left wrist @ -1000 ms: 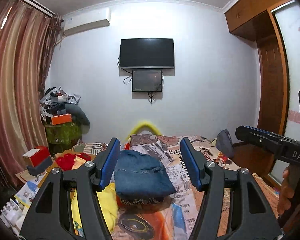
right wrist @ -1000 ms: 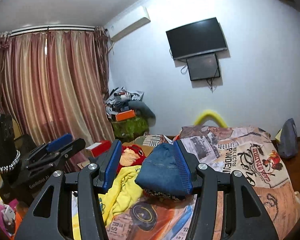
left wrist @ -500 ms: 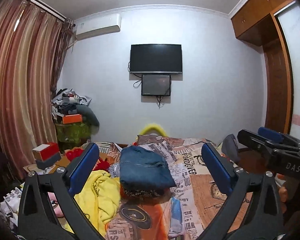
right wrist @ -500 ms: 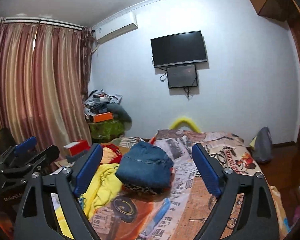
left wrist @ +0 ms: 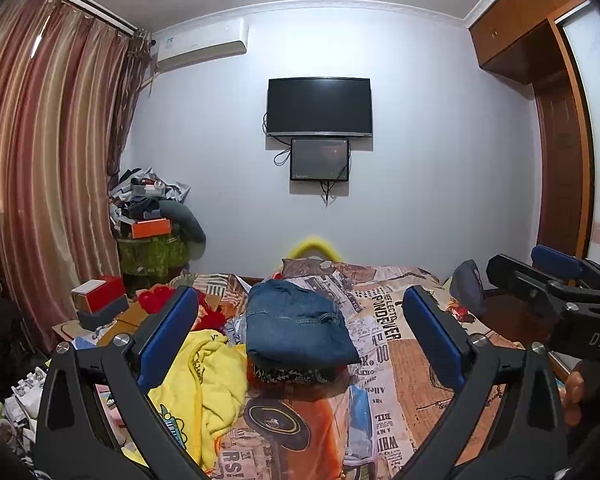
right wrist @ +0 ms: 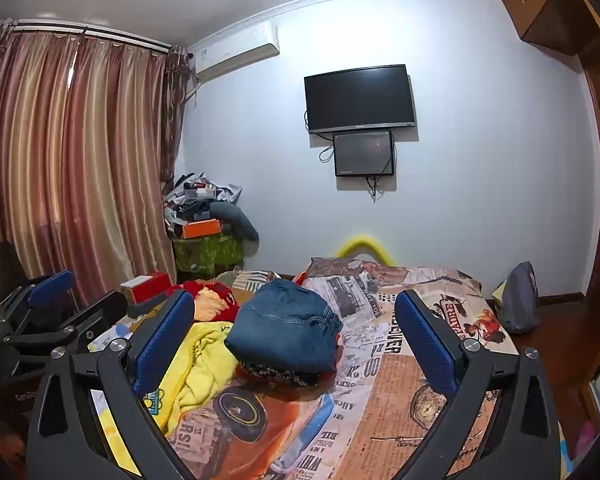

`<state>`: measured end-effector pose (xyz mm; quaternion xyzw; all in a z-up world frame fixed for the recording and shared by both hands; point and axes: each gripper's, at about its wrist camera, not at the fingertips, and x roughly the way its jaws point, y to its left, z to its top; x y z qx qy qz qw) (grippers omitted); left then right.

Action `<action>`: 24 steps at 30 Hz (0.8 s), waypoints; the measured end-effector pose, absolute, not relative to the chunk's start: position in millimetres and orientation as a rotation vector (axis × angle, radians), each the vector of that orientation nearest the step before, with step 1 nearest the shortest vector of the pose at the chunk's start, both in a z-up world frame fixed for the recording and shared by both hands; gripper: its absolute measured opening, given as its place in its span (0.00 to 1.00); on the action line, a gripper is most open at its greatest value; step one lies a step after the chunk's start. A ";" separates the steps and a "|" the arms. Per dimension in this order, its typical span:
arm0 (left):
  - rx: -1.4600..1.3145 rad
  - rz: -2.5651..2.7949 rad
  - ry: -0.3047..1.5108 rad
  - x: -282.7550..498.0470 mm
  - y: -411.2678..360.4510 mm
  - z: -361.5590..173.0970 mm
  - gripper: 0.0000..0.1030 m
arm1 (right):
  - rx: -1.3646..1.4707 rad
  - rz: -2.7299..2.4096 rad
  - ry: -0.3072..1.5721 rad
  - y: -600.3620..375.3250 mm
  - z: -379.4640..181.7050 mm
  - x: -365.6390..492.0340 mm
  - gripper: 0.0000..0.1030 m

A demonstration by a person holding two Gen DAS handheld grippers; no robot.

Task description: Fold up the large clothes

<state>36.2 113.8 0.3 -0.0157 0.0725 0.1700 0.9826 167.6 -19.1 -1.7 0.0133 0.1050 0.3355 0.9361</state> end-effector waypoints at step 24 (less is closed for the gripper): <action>-0.046 0.347 0.161 41.9 116.4 -1.5 1.00 | 0.021 0.676 0.242 -21.8 -3.2 163.8 0.97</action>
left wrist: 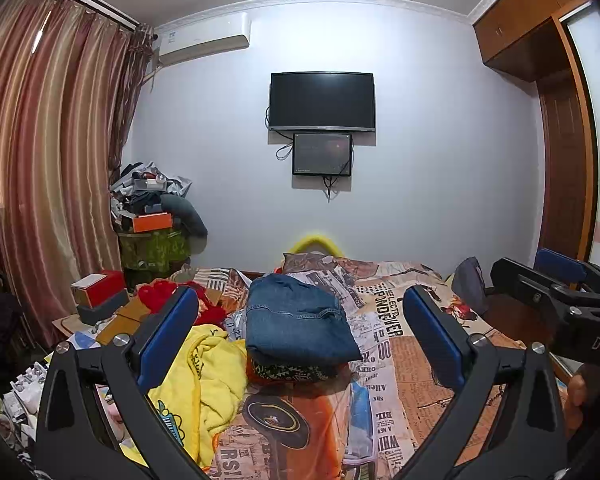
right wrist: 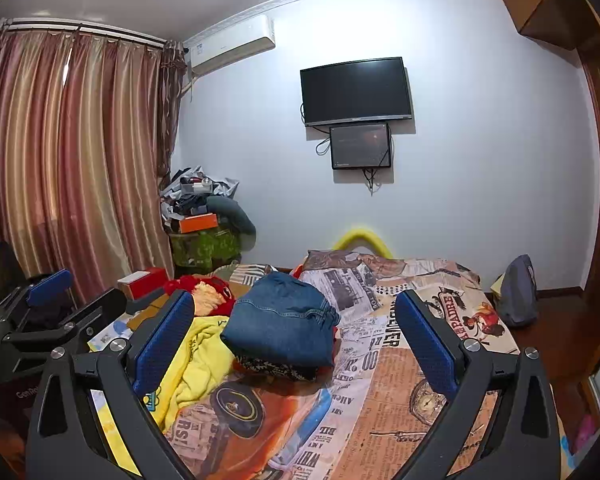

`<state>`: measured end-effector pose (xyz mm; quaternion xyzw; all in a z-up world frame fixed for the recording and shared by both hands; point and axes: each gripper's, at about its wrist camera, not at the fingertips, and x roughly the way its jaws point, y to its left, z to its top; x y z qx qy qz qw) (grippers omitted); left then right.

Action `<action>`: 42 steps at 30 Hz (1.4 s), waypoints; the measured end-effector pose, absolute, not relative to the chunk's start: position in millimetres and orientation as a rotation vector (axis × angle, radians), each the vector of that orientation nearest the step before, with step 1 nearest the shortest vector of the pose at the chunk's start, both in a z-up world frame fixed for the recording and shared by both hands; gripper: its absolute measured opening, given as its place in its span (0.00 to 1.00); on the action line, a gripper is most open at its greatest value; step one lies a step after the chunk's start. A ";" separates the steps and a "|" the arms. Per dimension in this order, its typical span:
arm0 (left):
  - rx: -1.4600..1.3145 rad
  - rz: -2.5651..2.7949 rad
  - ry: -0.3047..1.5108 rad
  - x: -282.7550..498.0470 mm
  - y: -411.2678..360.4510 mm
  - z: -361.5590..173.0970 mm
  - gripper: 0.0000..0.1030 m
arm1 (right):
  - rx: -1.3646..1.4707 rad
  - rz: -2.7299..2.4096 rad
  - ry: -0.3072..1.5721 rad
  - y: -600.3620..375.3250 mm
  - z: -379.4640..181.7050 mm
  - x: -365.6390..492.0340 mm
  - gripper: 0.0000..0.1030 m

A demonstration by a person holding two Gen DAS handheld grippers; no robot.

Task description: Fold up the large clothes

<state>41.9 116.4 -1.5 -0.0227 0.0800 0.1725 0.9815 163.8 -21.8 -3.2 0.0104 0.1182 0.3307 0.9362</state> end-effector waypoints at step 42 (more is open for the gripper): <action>-0.081 0.286 0.189 43.7 112.5 -4.7 1.00 | 0.021 0.668 0.246 -22.2 -2.2 163.0 0.97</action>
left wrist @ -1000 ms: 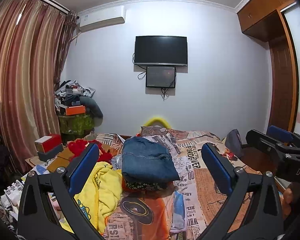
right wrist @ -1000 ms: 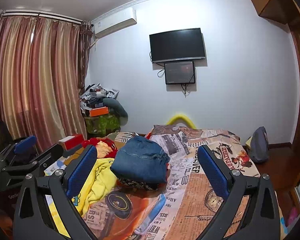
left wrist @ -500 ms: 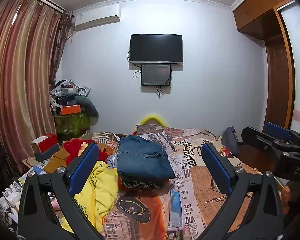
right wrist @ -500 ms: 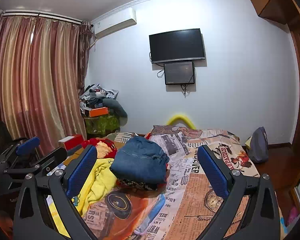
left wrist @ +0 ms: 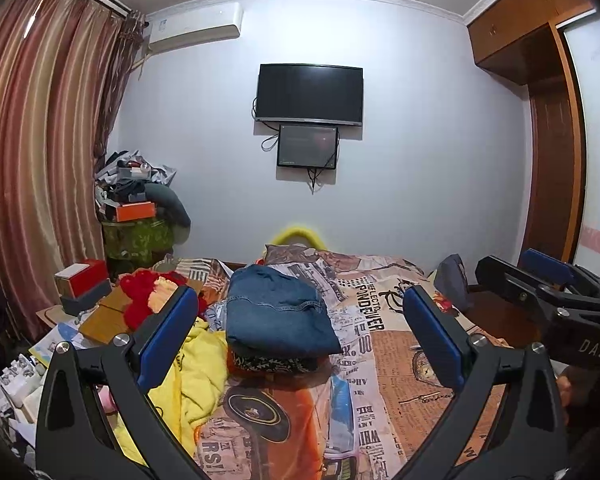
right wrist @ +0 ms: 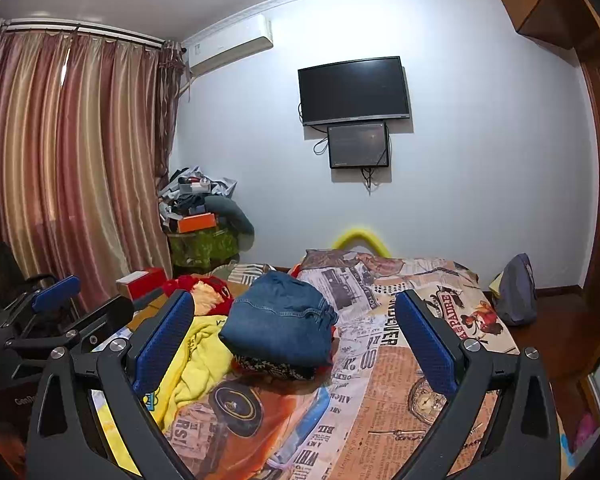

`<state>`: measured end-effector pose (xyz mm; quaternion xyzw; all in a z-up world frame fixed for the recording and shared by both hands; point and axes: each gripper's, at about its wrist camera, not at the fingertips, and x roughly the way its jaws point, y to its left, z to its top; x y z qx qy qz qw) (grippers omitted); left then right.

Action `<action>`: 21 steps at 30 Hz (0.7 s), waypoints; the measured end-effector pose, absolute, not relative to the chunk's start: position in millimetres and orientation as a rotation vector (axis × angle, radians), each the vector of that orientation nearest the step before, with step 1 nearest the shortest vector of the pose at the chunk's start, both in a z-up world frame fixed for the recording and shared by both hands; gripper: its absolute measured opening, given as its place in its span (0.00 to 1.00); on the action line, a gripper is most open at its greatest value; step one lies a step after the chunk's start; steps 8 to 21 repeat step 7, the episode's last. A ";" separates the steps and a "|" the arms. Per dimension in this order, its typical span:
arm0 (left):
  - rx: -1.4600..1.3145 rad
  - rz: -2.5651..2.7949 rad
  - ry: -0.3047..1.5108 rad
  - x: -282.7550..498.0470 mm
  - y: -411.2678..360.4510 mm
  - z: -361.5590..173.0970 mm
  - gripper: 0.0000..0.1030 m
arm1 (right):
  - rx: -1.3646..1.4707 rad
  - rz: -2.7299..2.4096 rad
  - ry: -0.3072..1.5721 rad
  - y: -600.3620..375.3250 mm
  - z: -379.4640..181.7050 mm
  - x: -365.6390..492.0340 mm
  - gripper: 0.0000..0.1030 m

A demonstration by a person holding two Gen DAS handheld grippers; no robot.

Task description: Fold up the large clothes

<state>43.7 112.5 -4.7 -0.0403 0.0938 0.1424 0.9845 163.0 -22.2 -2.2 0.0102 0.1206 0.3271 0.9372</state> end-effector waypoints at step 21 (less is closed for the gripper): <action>-0.081 0.282 0.193 44.4 111.8 -4.6 1.00 | 0.022 0.669 0.251 -22.7 -2.7 162.7 0.97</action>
